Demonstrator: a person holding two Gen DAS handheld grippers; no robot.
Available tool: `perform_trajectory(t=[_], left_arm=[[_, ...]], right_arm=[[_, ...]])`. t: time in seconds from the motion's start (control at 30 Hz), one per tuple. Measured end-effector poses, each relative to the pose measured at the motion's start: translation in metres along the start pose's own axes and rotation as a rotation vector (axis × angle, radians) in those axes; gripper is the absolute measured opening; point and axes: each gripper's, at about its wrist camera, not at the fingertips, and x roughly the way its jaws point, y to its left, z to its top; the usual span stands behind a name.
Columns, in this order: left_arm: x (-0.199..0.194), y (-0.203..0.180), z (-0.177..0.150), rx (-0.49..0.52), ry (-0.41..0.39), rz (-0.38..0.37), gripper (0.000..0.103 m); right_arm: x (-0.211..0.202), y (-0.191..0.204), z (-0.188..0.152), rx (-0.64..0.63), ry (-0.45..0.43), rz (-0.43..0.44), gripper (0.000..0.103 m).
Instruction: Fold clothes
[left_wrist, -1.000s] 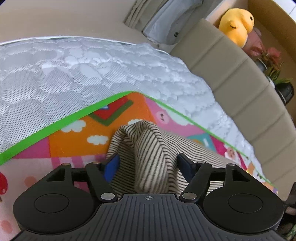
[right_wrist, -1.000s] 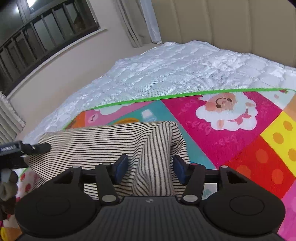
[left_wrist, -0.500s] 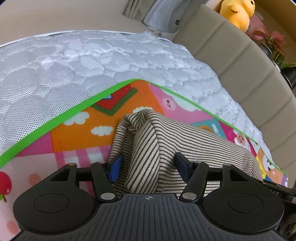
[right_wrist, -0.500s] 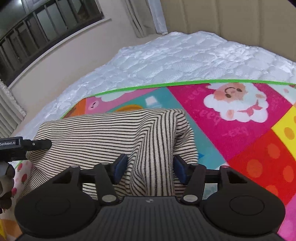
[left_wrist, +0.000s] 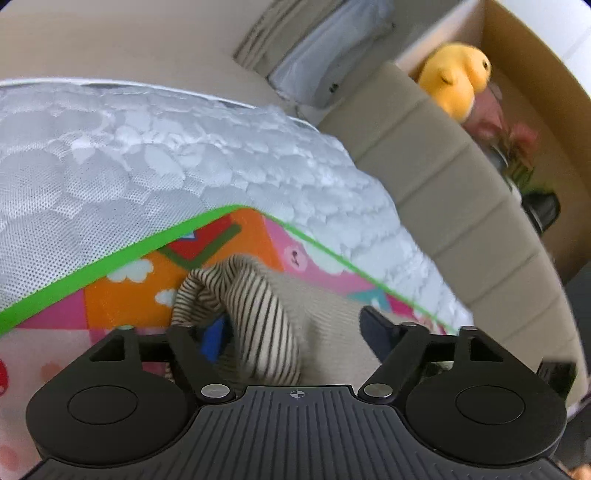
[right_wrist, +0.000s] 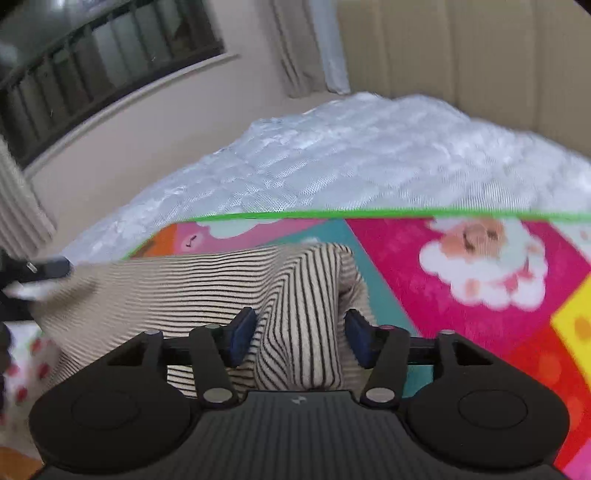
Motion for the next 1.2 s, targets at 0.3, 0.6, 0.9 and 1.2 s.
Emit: perform_trajectory(t=[0.3,0.6,0.9,1.2], left_arm=[[-0.001,-0.020,-0.012,0.078,0.018,0.073,0.028],[-0.068,-0.068,-0.041,0.180,0.005,0.098,0.029],[-0.047,-0.031,-0.081,0.172,0.168,0.368,0.050],[-0.101,-0.046,-0.069,0.064,-0.032,0.361,0.062]], right_arm=[[-0.037,0.019,-0.004,-0.020,-0.034,0.060,0.020],[-0.096,0.022,-0.022,-0.011,-0.028,0.076,0.019],[-0.065,0.008,-0.055,-0.037,0.098,-0.039,0.056],[-0.108,-0.008,-0.039,0.077,-0.180,0.065,0.098]])
